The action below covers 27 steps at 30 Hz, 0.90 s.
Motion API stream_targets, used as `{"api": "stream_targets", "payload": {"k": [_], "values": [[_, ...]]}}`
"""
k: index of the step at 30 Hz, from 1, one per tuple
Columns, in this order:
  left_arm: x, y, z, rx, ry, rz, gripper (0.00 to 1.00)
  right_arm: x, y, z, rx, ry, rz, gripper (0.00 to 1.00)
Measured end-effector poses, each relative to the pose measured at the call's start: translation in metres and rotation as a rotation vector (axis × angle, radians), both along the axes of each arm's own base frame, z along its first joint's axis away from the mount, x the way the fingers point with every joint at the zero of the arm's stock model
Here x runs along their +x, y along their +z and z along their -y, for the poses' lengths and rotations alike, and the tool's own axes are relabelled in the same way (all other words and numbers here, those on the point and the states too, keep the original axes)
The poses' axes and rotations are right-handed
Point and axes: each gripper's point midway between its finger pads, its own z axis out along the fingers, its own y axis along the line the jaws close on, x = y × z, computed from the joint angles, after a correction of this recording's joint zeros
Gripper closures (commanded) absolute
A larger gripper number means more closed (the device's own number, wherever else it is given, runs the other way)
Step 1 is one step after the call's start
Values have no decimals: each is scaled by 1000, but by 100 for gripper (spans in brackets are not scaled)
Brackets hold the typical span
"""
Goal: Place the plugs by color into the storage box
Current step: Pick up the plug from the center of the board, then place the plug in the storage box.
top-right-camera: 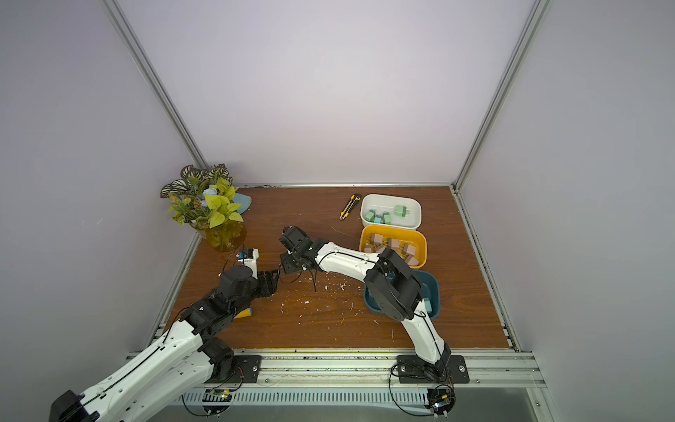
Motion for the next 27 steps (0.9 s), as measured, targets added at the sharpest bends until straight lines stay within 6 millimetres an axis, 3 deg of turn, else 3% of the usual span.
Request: {"api": "stream_targets", "payload": {"k": [12, 27], "values": [[3, 17, 12, -33, -46, 12, 38, 4, 27, 15, 53, -23, 39, 61], [19, 11, 49, -106, -159, -10, 40, 28, 50, 77, 92, -131, 75, 62]]}}
